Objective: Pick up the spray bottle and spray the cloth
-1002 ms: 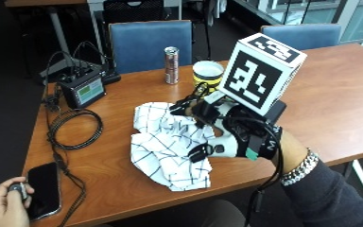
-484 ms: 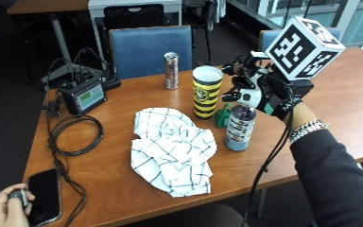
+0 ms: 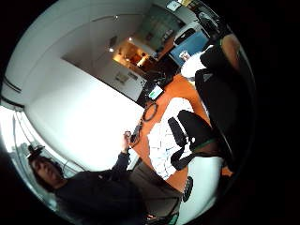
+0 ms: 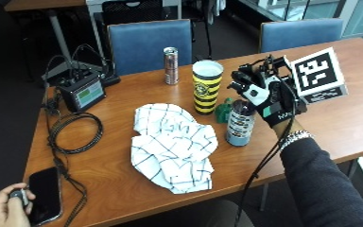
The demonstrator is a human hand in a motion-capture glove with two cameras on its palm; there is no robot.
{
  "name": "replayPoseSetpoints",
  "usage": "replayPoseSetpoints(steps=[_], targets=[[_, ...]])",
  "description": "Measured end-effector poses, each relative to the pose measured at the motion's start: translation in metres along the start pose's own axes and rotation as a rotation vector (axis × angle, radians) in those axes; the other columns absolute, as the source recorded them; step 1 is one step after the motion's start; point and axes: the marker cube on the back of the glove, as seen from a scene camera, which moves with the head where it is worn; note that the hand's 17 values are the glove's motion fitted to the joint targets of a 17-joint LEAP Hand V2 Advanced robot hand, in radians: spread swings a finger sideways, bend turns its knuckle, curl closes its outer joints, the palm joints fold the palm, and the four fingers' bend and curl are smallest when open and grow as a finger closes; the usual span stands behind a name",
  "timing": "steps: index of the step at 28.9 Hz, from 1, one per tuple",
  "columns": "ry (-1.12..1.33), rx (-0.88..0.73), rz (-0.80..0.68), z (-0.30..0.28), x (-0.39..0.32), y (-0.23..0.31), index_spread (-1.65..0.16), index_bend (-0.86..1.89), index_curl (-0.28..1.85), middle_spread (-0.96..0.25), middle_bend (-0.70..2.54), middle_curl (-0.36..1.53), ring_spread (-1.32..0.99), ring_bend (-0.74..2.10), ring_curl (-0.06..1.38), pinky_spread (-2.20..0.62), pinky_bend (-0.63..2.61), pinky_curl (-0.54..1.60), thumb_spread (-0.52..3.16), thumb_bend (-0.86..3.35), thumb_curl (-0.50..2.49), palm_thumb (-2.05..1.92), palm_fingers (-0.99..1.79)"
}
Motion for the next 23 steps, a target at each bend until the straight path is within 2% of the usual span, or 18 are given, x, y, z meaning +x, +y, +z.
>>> replayPoseSetpoints(steps=[5, 7, 17, 23], targets=[[-0.091, 0.105, 0.045, 0.006, 0.002, 0.0, -0.31, 0.07, 0.21, -0.18, 0.27, 0.38, -0.22, 0.69, 0.42, -0.17, 0.51, 0.39, 1.02, 0.03, 0.34, 0.75, 1.22], [-0.116, 0.135, 0.051, 0.01, 0.001, -0.002, -0.3, 0.08, 0.21, -0.2, 0.38, 0.42, -0.22, 0.67, 0.41, -0.2, 0.48, 0.39, 1.02, 0.02, 0.34, 0.76, 1.28], [-0.276, 0.279, 0.03, 0.019, -0.021, -0.015, -0.29, 0.11, 0.22, -0.23, 0.6, 0.49, -0.23, 0.66, 0.41, -0.26, 0.47, 0.38, 1.03, -0.03, 0.34, 0.74, 1.32], [-0.28, 0.339, -0.02, 0.015, -0.037, -0.015, -0.29, 0.13, 0.25, -0.24, 0.67, 0.52, -0.23, 0.66, 0.41, -0.26, 0.46, 0.38, 1.03, -0.03, 0.34, 0.7, 1.34]])
